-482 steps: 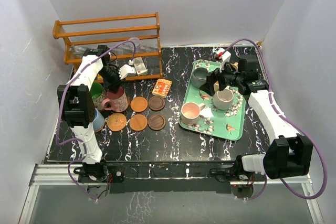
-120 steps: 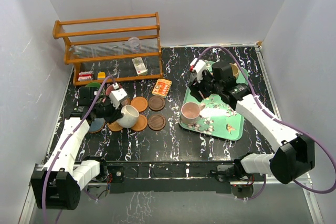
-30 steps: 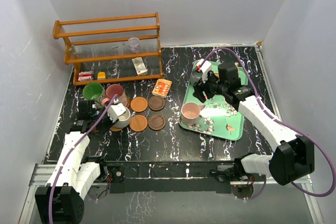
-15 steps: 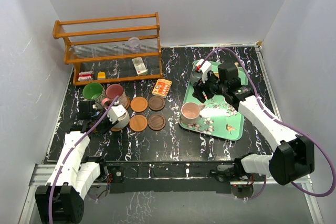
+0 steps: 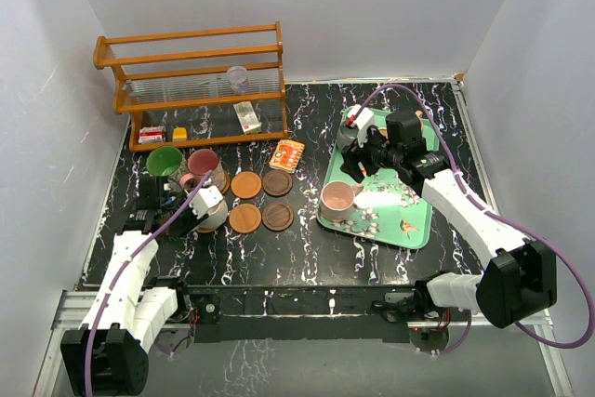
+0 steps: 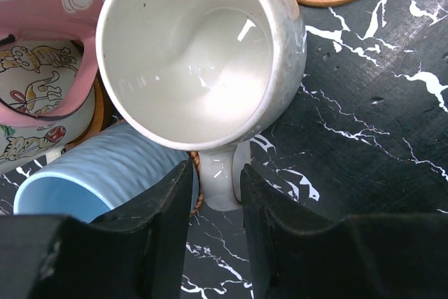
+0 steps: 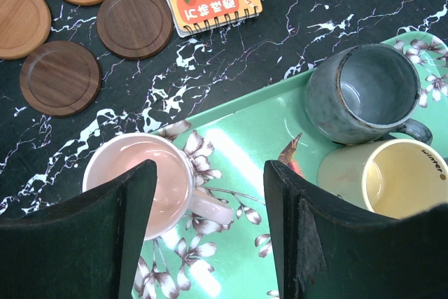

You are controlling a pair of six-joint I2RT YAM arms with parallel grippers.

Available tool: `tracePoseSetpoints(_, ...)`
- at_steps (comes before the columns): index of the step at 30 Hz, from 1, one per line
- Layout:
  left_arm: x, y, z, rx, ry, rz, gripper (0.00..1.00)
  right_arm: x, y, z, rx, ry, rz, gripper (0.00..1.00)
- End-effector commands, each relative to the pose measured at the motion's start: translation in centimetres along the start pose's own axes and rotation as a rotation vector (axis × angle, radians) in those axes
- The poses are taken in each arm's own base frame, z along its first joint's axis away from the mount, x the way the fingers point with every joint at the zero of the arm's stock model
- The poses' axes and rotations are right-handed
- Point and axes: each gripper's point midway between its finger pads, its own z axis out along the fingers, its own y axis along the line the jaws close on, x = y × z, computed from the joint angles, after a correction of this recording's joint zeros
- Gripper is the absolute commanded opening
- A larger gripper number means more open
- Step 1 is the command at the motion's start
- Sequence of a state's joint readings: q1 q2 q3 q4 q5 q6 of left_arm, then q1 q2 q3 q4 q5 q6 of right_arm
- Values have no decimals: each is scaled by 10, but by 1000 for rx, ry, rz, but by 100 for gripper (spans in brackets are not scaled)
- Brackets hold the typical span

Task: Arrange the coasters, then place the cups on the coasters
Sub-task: Place the cup on the coaster.

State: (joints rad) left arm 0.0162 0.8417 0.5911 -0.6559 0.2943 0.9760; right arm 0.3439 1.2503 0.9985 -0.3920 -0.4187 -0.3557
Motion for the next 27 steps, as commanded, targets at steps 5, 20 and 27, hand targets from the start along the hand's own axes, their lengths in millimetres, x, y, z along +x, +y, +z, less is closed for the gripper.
tracePoseSetpoints(5,-2,11,-12,-33,20,34,33,-11,-3,-2,8,-47,-11,61)
tracePoseSetpoints(20,8,12,-16,-41,76,53,32,-7,-2,-1,5,-39,-12,61)
tracePoseSetpoints(27,10,10,-19,-33,87,48,28,-7,-2,0,2,-39,-13,61)
